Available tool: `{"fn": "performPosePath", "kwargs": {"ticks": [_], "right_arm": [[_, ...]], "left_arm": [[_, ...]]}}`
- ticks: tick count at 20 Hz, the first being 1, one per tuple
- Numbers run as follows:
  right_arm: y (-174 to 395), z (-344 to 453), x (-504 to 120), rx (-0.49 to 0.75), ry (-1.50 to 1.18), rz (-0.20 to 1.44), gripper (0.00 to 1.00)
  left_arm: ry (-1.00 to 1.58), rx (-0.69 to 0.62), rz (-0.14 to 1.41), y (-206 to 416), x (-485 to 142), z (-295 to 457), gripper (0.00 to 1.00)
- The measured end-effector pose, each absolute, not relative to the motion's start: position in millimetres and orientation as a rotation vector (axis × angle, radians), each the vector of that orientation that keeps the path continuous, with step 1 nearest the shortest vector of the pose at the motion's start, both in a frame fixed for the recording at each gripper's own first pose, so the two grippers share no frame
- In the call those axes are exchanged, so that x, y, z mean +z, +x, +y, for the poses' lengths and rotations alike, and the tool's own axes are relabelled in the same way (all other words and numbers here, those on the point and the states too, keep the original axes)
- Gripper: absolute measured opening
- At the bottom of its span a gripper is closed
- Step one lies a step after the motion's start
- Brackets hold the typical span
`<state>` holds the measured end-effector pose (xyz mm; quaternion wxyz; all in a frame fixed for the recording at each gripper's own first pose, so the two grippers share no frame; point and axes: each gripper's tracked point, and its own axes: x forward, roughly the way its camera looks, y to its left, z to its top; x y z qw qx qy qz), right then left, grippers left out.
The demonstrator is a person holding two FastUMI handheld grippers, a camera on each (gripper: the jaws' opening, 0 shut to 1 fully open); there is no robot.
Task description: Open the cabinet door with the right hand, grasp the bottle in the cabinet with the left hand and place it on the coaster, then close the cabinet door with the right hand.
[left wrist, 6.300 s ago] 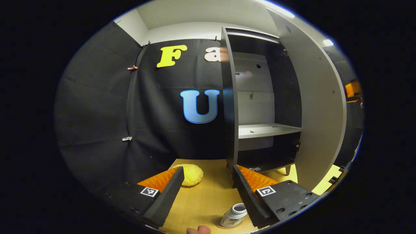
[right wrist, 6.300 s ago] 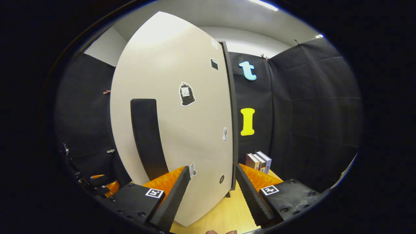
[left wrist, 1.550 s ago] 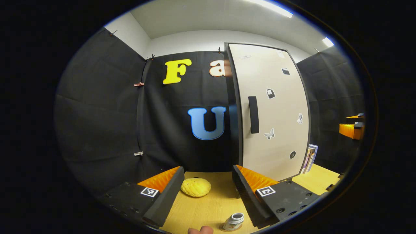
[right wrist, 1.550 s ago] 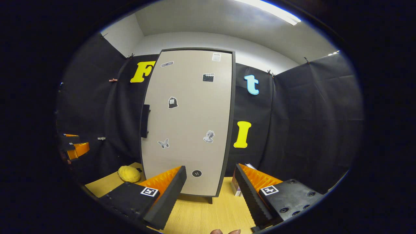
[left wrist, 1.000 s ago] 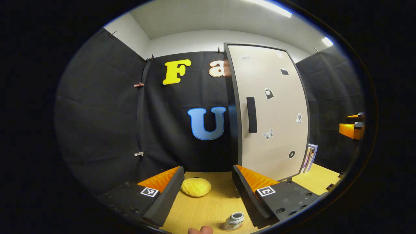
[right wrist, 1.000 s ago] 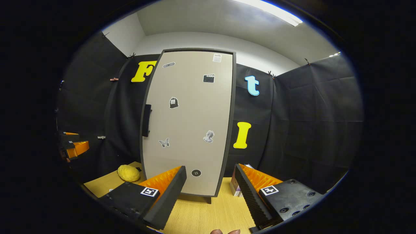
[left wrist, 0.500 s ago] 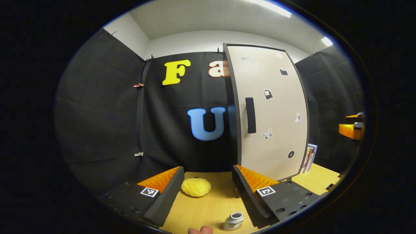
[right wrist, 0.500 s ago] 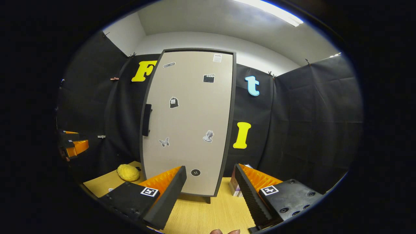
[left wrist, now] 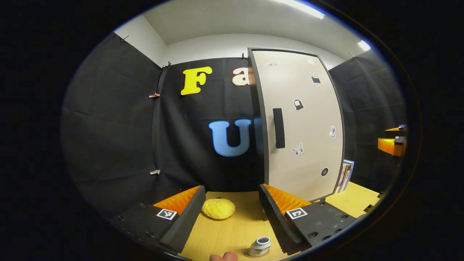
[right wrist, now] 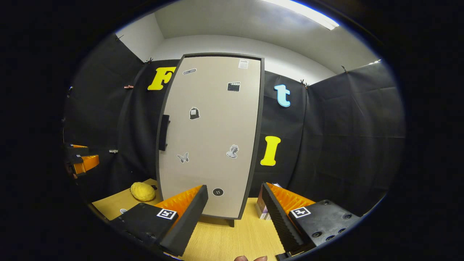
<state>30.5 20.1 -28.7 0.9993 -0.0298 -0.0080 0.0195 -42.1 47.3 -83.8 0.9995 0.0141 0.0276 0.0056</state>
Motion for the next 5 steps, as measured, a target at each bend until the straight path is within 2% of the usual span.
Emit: {"fn": "performPosePath", "kwargs": {"ticks": [5], "right_arm": [[34.3,19.6,-31.2,0.040,-0.055,-0.012,0.97]], "left_arm": [[0.031,0.016,0.059,-40.7,-84.8,46.5,0.94]]}}
